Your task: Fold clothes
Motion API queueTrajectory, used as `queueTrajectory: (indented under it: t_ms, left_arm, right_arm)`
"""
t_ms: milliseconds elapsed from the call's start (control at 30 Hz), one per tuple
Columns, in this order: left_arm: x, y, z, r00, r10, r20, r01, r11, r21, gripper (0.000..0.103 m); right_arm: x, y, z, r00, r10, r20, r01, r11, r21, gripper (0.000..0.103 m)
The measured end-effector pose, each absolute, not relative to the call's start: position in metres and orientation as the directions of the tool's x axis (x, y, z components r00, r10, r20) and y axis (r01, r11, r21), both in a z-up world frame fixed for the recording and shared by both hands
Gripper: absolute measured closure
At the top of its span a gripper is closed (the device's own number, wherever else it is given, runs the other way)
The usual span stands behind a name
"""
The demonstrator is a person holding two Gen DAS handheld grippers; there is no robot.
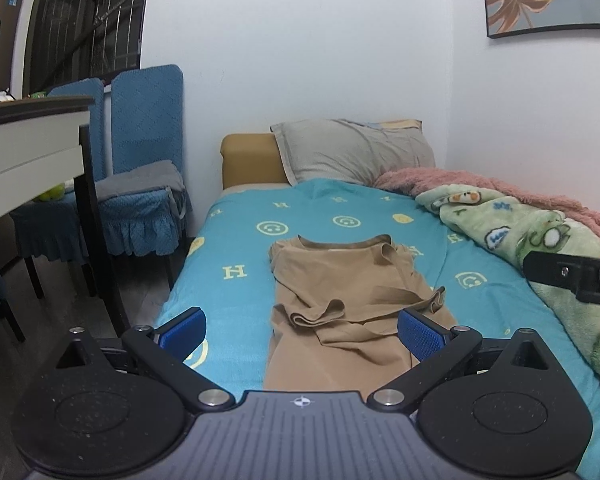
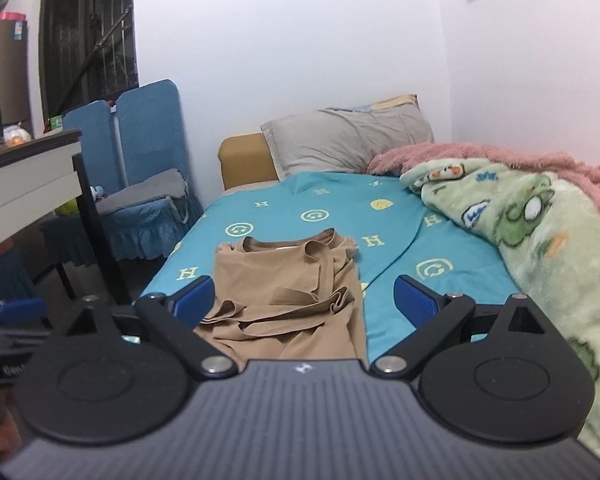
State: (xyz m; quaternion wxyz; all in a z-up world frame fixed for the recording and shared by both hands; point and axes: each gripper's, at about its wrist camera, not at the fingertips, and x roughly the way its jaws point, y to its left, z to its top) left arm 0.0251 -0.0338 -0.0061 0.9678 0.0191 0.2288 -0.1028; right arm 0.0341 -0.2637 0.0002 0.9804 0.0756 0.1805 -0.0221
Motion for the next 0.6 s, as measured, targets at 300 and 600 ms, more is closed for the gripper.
queueTrajectory:
  t_ms: [300,600]
  left_arm:
    - [0.055,-0.023,-0.038,0.793,-0.205,-0.574,0.195,0.978,-0.08,0.0]
    - [0.079,-0.005,-0.066,0.649,-0.268,-0.712,0.096,0.957,-0.273,0.0]
  right_arm:
    - [0.046,-0.265,-0.009,0.909,-0.047,-0.414,0.115,0.983,0.141,0.005]
    - [0.05,-0.274,-0.015,0.868,-0.099,-0.486,0.189,0.972,0.14,0.005]
